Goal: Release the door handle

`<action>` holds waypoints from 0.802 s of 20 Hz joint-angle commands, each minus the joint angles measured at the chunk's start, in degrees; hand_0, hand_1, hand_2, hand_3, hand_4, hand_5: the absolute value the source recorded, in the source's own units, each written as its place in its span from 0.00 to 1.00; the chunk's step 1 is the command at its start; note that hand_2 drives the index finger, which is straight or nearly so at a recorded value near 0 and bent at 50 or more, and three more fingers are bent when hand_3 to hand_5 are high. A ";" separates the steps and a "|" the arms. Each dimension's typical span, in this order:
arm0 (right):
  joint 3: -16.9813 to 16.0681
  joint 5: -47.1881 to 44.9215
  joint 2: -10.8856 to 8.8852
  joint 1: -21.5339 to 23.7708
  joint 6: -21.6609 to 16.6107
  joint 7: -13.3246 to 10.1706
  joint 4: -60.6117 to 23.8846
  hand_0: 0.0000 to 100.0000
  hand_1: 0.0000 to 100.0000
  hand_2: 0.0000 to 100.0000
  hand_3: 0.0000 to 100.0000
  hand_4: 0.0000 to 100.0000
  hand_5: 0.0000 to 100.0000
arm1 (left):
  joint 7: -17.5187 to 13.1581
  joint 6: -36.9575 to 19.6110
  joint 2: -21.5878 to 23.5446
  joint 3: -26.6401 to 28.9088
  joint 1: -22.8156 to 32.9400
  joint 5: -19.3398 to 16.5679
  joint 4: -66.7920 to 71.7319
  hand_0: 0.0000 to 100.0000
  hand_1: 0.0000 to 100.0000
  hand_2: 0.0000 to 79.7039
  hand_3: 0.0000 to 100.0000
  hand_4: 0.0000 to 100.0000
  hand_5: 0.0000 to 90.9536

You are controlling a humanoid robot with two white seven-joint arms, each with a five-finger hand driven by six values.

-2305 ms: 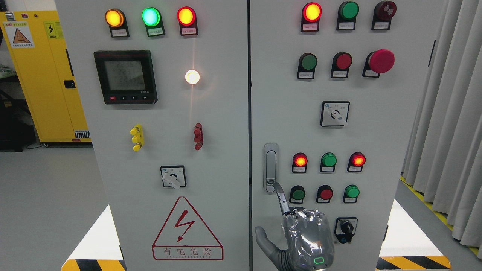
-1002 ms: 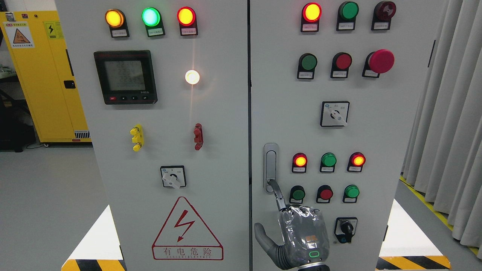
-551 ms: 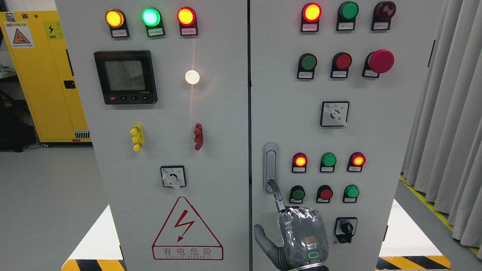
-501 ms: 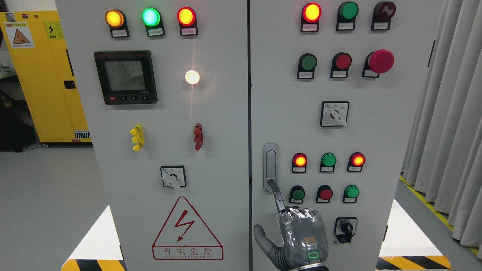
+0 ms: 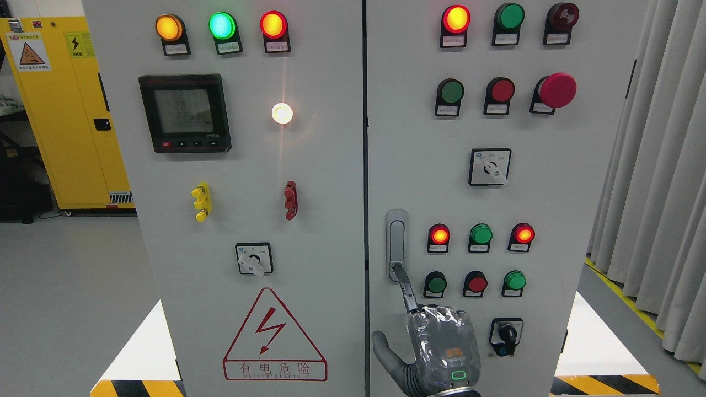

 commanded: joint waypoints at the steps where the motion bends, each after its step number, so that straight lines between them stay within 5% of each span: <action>1: -0.01 -0.01 0.01 0.03 0.38 1.03 0.12 0.37 0.36 0.00 0.97 0.99 1.00 | -0.02 0.05 0.00 0.00 0.97 0.06 -0.88 0.12 0.56 0.00 0.00 0.00 0.00; 16: 0.16 -0.01 0.01 0.55 0.64 1.03 0.12 0.38 0.36 0.00 0.98 0.99 1.00 | -0.02 0.05 0.00 0.00 0.97 -0.02 -0.88 0.12 0.56 0.00 0.00 0.00 0.00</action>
